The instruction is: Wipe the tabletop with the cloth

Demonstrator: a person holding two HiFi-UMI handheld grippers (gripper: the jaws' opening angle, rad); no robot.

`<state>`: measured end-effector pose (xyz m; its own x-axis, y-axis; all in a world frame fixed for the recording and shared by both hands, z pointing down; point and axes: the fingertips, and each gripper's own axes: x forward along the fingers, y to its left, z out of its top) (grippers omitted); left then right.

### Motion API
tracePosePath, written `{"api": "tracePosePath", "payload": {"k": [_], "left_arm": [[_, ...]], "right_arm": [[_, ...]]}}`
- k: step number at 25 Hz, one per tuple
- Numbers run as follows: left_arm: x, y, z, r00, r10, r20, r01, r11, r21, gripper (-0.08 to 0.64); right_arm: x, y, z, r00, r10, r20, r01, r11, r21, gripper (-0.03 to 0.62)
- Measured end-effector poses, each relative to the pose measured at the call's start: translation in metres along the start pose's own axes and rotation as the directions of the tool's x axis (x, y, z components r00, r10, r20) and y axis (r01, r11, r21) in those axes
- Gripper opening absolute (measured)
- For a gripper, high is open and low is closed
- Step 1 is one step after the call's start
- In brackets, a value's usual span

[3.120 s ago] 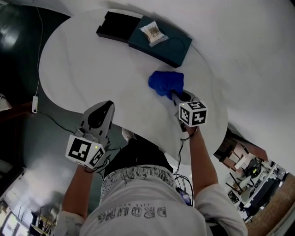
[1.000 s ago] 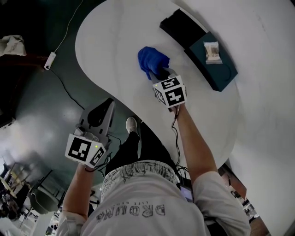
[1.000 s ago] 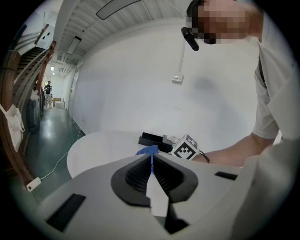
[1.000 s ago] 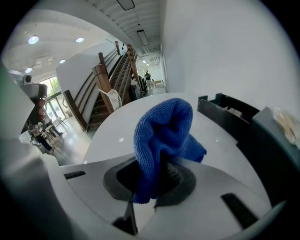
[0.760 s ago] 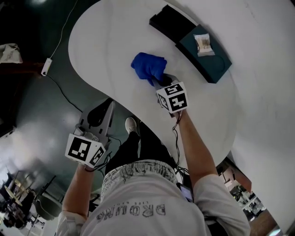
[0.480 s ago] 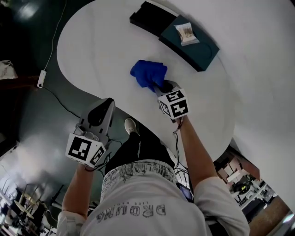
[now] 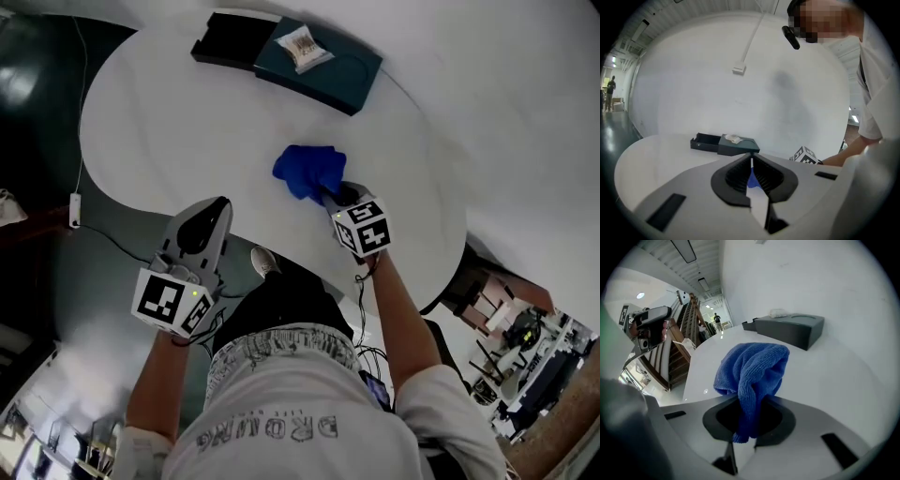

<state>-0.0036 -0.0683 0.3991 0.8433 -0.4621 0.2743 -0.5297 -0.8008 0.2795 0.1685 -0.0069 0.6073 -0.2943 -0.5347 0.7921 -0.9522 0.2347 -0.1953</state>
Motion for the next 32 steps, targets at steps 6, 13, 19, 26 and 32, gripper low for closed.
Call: {"api": "tracePosePath", "payload": {"k": [6,13,19,26,32], "left_arm": [[0.014,-0.02,0.0,0.999,-0.052,-0.004,0.052,0.999,0.013,0.031],[0.009,-0.025,-0.004,0.999,-0.043,-0.003,0.043,0.999,0.01,0.031],[-0.004,-0.008,-0.002,0.999,0.03,0.019,-0.03,0.999,-0.01,0.031],[-0.036,0.022,0.006,0.986,0.159,0.051,-0.157,0.987,-0.041,0.031],[-0.086,0.058,0.002,0.942,0.331,0.056,-0.326,0.942,-0.084,0.031]], "right_arm": [[-0.034,-0.027,-0.039,0.999,-0.042,0.006,0.041,0.992,0.118,0.058],[-0.041,-0.032,-0.048,0.999,-0.049,0.001,0.048,0.99,0.132,0.058],[-0.049,-0.008,0.01,0.994,0.024,0.106,-0.028,0.999,0.031,0.06],[-0.024,0.069,0.122,0.955,0.217,0.202,-0.177,0.964,-0.198,0.059],[0.029,0.146,0.181,0.902,0.392,0.182,-0.321,0.889,-0.327,0.06]]}}
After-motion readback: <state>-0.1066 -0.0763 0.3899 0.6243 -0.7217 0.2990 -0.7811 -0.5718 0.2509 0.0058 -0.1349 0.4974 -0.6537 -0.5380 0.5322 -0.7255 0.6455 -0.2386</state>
